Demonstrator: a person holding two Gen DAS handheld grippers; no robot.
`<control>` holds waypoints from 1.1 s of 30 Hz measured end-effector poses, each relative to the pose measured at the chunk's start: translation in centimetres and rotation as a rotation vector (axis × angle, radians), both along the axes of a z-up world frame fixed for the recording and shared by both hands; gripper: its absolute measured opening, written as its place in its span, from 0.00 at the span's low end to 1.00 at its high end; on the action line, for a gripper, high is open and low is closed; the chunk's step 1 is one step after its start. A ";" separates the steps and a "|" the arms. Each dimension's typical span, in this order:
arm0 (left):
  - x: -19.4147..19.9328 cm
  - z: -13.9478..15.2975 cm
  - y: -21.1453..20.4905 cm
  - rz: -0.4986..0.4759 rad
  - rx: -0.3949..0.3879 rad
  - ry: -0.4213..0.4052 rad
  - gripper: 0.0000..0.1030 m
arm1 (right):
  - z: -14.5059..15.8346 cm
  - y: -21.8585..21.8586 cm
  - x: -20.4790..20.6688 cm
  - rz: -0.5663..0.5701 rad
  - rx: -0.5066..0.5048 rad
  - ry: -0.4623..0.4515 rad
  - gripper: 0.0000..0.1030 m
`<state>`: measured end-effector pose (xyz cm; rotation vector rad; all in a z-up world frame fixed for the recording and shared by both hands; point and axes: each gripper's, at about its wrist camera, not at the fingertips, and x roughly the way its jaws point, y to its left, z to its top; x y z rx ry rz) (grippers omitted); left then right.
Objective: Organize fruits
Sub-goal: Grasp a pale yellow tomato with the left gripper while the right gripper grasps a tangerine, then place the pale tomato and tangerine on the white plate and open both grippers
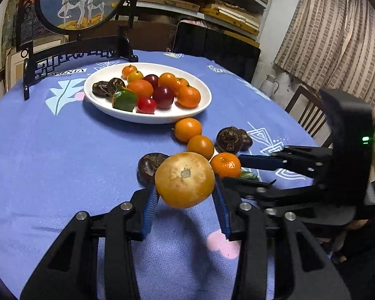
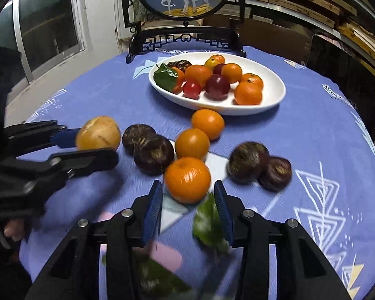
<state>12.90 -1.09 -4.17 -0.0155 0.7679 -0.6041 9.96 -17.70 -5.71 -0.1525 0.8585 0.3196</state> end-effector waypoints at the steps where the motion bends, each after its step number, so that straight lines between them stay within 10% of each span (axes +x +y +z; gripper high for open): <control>1: 0.1 0.0 0.1 0.001 -0.008 0.004 0.39 | -0.1 0.1 0.3 -0.003 -0.005 0.003 0.42; 22: -0.8 2.4 -0.4 -0.066 0.005 -0.015 0.39 | 4.5 -9.9 -1.6 -0.090 0.424 0.002 0.39; 33: 11.0 6.1 -1.4 0.021 0.016 0.001 0.40 | 11.3 -9.3 8.9 -0.090 0.413 -0.088 0.39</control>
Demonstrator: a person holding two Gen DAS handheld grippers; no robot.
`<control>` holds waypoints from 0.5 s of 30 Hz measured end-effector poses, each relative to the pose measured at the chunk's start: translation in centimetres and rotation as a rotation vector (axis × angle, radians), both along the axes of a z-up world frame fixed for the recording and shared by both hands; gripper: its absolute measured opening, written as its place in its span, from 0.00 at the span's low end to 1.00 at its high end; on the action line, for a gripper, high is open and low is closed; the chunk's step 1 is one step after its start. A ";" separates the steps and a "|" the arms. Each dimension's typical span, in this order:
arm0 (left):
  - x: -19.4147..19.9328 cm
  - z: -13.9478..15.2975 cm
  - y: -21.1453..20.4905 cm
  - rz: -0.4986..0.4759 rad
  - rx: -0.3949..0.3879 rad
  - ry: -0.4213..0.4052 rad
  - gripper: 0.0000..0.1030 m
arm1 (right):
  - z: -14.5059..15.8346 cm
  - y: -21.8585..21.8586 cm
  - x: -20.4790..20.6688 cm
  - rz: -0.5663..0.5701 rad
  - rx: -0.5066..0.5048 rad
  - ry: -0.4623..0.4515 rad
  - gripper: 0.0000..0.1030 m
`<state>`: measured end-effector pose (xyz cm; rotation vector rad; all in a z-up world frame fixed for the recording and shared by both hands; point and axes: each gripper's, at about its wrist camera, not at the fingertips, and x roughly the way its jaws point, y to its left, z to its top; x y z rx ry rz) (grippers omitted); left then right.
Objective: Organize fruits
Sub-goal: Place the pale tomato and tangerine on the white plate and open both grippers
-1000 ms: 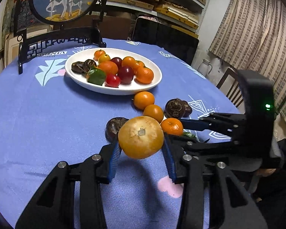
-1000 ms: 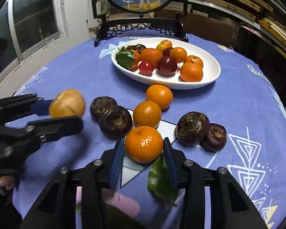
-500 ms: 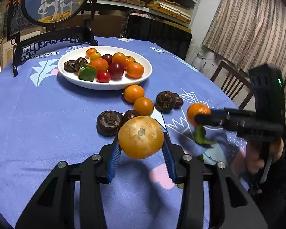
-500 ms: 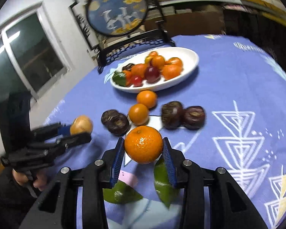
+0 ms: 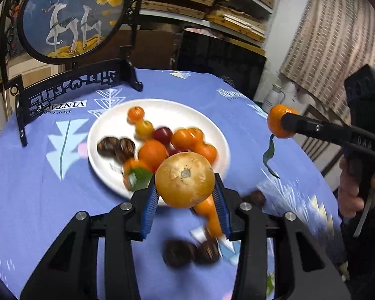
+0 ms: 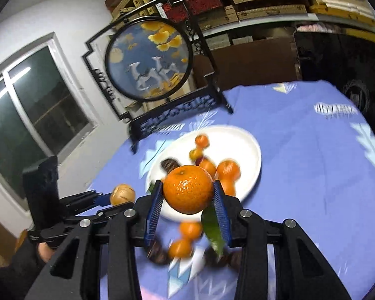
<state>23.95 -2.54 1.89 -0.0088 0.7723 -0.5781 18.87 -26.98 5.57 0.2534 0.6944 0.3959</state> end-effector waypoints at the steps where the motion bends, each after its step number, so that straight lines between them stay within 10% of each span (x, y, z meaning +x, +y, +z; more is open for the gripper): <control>1: 1.3 -0.2 -0.1 0.009 0.004 0.008 0.40 | 0.0 0.2 1.0 -0.007 -0.009 0.002 0.39; 9: 8.8 -2.9 -1.9 0.053 0.073 0.059 0.40 | -3.4 2.3 10.9 -0.085 -0.042 0.051 0.40; 15: 7.3 -2.1 -1.6 0.073 0.059 -0.001 0.66 | -3.6 2.6 10.3 -0.100 -0.069 -0.016 0.62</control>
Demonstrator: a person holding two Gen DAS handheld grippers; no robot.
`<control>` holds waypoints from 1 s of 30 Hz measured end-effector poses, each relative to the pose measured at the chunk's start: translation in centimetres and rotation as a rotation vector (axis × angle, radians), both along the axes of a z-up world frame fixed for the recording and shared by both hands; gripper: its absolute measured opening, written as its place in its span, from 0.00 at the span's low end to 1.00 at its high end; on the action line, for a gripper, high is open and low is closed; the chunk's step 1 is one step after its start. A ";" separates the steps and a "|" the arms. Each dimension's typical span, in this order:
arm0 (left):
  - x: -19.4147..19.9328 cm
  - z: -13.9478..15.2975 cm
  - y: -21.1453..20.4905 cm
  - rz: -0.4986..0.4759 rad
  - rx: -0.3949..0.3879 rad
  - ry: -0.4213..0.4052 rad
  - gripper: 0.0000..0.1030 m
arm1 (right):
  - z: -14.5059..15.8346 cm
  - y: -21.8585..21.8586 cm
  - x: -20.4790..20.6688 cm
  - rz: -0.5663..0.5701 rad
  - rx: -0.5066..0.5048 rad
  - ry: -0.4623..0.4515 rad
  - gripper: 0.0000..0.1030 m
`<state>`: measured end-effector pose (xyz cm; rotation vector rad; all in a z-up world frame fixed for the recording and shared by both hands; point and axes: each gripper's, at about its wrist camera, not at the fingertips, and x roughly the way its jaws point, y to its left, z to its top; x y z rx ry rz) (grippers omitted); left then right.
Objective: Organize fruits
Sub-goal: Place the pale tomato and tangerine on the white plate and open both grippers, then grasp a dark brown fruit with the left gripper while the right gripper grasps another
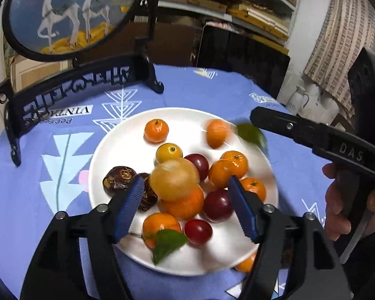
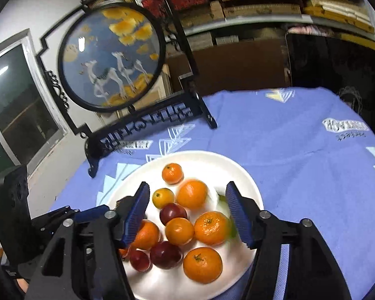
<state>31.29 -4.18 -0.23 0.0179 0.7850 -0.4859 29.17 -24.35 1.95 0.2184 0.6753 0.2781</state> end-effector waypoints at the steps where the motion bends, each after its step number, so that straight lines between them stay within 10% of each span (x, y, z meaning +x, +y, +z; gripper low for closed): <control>1: -0.7 0.2 0.1 -0.001 0.010 -0.010 0.66 | 0.2 0.0 -0.5 0.003 -0.003 -0.003 0.62; 13: -14.5 -3.1 1.6 -0.138 0.221 -0.084 0.69 | -1.7 -1.7 -16.0 0.024 -0.020 -0.065 0.62; 25: -13.6 -6.6 -0.4 -0.177 0.356 -0.058 0.54 | -4.9 -3.6 -18.8 0.016 0.064 -0.057 0.62; 30: -11.8 -7.0 -0.6 -0.186 0.273 0.006 0.41 | -5.9 -4.3 -17.8 -0.049 0.022 0.000 0.62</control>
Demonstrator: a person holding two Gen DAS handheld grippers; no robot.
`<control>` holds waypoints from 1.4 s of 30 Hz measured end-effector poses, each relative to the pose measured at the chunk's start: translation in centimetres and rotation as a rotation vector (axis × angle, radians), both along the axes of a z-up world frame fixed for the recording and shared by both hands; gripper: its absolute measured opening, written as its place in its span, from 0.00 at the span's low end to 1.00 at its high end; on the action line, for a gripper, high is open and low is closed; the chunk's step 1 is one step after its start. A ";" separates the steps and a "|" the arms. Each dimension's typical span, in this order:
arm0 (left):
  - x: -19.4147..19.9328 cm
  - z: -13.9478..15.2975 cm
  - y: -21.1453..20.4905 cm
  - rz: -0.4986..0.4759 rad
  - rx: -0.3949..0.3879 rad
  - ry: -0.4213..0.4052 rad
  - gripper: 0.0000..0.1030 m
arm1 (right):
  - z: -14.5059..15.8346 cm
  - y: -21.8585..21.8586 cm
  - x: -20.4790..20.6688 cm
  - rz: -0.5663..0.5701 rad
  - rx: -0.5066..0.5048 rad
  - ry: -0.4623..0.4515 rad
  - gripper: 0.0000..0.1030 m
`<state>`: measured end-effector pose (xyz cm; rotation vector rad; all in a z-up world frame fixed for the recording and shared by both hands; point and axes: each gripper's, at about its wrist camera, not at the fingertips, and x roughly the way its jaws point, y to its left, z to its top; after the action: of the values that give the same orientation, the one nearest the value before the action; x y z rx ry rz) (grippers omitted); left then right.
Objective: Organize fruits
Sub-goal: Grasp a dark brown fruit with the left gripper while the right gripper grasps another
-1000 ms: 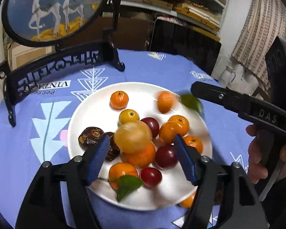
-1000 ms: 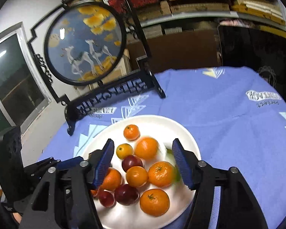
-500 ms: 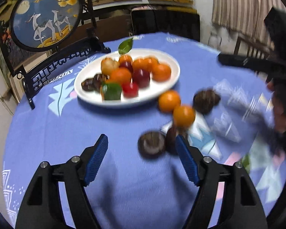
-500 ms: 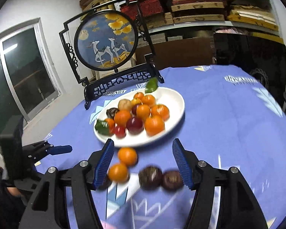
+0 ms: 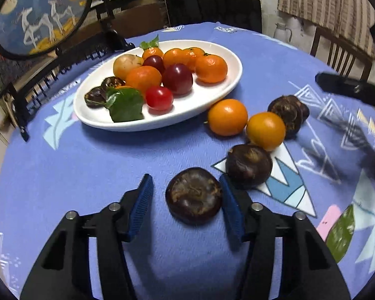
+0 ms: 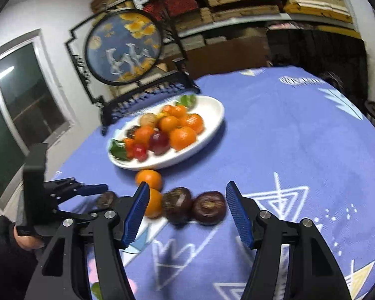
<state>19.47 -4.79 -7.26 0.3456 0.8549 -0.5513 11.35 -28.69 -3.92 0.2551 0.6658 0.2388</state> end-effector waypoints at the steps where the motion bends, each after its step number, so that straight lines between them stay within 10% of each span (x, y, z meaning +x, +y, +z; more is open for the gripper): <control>1: -0.1 0.1 0.1 0.004 -0.011 0.003 0.40 | -0.3 -0.4 0.3 -0.018 0.008 0.019 0.62; 9: -0.1 2.7 4.6 0.126 -0.214 -0.031 0.40 | -1.1 0.0 0.8 -0.006 -0.038 0.070 0.61; 24: 0.0 2.7 4.7 0.120 -0.223 -0.010 0.40 | -3.2 10.0 1.1 0.284 -0.724 0.031 0.53; 32: 0.4 2.5 5.1 0.135 -0.240 0.007 0.40 | -1.6 8.2 1.6 0.242 -0.534 0.024 0.43; 42: -0.8 5.7 6.2 0.125 -0.350 -0.051 0.40 | 3.1 2.7 0.8 0.212 -0.062 0.012 0.43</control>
<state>18.72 1.39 -1.57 -0.0129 0.7094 -0.5618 12.15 -26.02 -0.83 0.1262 0.7117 0.4190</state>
